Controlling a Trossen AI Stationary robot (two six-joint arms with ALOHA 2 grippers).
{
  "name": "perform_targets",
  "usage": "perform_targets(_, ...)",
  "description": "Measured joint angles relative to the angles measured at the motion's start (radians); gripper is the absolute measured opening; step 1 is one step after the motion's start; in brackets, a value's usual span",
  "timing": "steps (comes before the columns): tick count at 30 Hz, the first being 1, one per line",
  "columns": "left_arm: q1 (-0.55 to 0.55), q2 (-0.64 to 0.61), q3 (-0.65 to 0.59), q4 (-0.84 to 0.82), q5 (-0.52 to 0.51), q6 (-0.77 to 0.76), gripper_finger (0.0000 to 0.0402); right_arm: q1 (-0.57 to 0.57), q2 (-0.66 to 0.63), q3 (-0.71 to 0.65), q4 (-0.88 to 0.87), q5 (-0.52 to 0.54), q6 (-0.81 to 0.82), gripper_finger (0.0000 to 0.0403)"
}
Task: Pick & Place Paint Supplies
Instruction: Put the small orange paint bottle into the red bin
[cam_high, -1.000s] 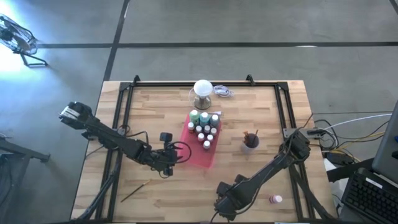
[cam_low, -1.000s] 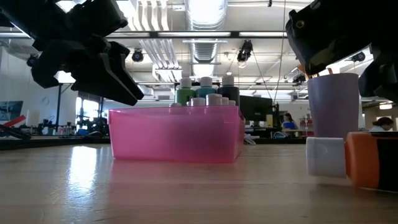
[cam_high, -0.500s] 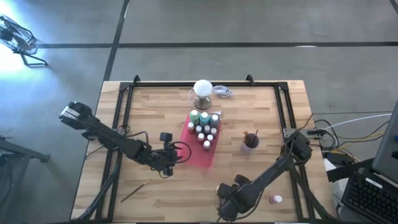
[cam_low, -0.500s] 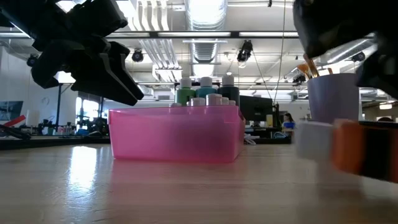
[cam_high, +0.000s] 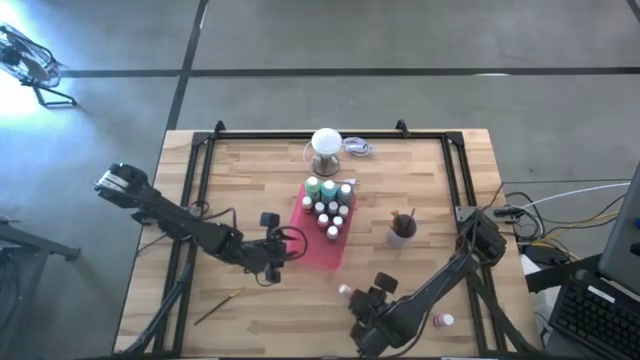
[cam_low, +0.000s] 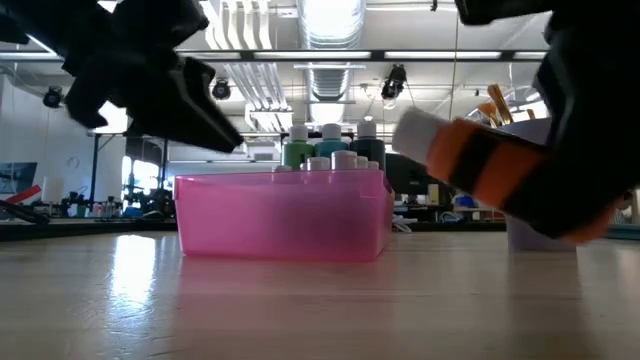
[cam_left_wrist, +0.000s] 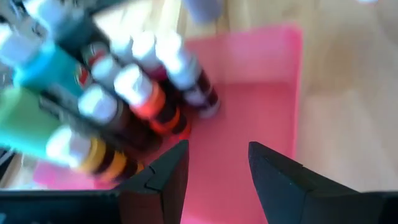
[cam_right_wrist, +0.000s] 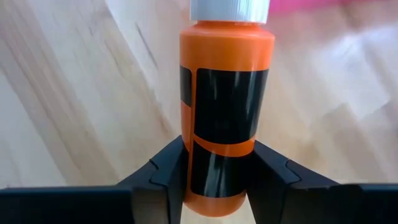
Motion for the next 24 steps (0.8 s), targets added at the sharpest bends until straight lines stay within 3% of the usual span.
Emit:
perform_targets(8,0.002,0.000,-0.045,0.373,0.178,0.211,0.0172,0.008,-0.015,0.000,-0.052,0.201,-0.038,0.0115)
perform_targets(14,0.020,-0.001,-0.130,0.672,0.192,0.294,0.0172,0.023,-0.070,0.000,-0.072,0.423,-0.087,0.0128)
perform_targets(18,0.038,-0.001,-0.172,0.881,0.254,0.318,0.0172,0.017,-0.098,0.001,-0.070,0.541,-0.160,0.0127)
perform_targets(21,0.043,-0.001,-0.171,0.936,0.276,0.329,0.0172,0.002,-0.107,0.001,-0.074,0.562,-0.222,0.0120)
perform_targets(24,0.044,-0.001,-0.133,0.853,0.275,0.338,0.0172,-0.012,-0.120,0.000,-0.078,0.536,-0.280,0.0119)
